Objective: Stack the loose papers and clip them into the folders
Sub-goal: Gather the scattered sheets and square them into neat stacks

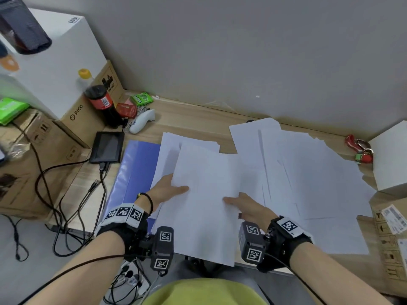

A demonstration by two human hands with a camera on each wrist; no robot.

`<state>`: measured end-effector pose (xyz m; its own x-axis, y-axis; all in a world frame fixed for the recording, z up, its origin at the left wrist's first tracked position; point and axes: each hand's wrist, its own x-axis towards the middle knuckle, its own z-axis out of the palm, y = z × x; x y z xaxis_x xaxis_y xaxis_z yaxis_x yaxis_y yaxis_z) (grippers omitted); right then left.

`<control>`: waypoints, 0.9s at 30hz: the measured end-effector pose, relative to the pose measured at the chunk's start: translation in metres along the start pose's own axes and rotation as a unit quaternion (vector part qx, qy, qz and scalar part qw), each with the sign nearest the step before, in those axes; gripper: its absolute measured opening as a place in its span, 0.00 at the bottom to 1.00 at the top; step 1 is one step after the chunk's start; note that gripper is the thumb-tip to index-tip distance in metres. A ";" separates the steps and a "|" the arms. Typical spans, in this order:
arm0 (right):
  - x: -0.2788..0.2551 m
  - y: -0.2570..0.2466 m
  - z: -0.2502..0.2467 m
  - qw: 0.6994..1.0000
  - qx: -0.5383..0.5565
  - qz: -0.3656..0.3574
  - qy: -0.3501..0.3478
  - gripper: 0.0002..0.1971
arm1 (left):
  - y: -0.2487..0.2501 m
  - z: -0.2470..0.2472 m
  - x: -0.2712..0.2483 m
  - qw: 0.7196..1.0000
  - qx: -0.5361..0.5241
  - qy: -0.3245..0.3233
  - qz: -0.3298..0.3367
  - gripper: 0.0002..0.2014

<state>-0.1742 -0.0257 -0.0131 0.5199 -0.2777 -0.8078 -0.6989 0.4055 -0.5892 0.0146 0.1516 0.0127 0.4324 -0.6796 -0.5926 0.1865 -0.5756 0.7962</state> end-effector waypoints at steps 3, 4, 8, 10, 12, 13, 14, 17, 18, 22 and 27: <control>-0.008 -0.012 -0.008 0.997 0.021 -0.067 -0.009 0.36 | 0.026 -0.005 -0.005 0.997 -0.035 -0.007 0.061 0.21; -0.014 -0.020 -0.012 0.995 0.033 -0.089 -0.014 0.44 | 0.037 -0.009 -0.007 0.995 -0.056 -0.014 0.077 0.23; -0.045 -0.069 -0.022 0.976 0.043 -0.209 -0.046 0.30 | 0.084 -0.026 -0.012 0.977 -0.109 -0.023 0.180 0.26; -0.059 -0.094 -0.025 0.959 0.066 -0.273 -0.040 0.20 | 0.099 -0.033 -0.009 0.968 -0.128 -0.002 0.215 0.25; -0.066 -0.108 -0.024 0.945 0.092 -0.311 -0.041 0.20 | 0.105 -0.036 -0.002 0.967 -0.104 0.036 0.230 0.23; -0.065 -0.108 -0.024 0.944 0.092 -0.313 -0.041 0.21 | 0.104 -0.035 0.002 0.967 -0.076 0.049 0.237 0.19; -0.062 -0.105 -0.023 0.948 0.083 -0.307 -0.034 0.21 | 0.102 -0.033 0.005 0.968 -0.045 0.060 0.238 0.14; -0.042 -0.083 -0.023 0.969 0.058 -0.241 0.008 0.29 | 0.088 -0.027 0.014 0.962 0.029 0.111 0.249 0.15; -0.036 -0.074 -0.024 0.975 0.065 -0.213 0.015 0.35 | 0.086 -0.027 0.014 0.957 0.035 0.126 0.258 0.17; -0.031 -0.063 -0.023 0.984 0.077 -0.160 0.010 0.49 | 0.090 -0.032 0.012 0.953 0.031 0.149 0.263 0.09; -0.039 -0.077 -0.013 0.979 0.038 -0.199 -0.019 0.22 | 0.095 -0.036 0.003 0.960 -0.030 0.122 0.252 0.06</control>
<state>-0.1470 -0.0577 0.0635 0.7627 -0.3954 -0.5118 -0.3987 0.3357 -0.8534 0.0652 0.1108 0.0910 0.6730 -0.7341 -0.0901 -0.0525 -0.1689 0.9842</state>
